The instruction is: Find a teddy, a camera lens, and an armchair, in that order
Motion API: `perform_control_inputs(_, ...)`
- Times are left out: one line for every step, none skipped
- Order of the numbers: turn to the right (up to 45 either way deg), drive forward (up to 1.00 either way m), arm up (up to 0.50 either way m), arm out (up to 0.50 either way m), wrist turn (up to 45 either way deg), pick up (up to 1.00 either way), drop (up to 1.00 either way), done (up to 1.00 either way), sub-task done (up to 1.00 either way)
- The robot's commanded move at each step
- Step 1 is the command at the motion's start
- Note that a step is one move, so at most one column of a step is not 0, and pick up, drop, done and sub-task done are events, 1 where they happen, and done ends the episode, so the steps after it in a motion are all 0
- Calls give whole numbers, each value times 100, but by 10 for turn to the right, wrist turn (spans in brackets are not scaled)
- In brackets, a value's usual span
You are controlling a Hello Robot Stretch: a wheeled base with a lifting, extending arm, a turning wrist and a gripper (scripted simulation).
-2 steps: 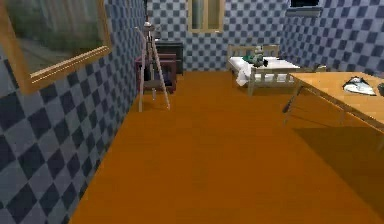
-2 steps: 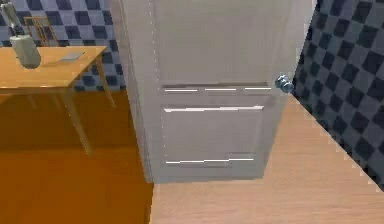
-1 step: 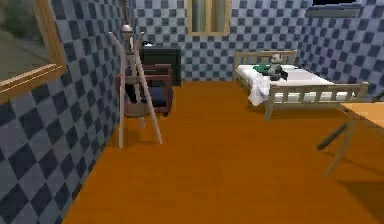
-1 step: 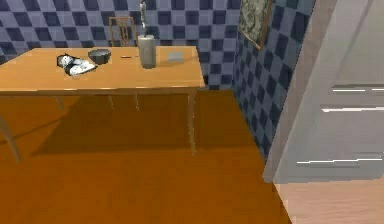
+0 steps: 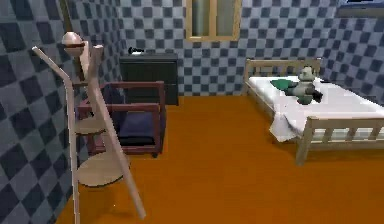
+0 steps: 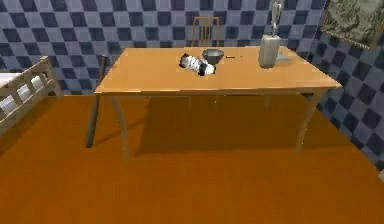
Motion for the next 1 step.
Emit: perform_control_inputs(0, 65, 0, 0, 0, 0, 0, 0, 0)
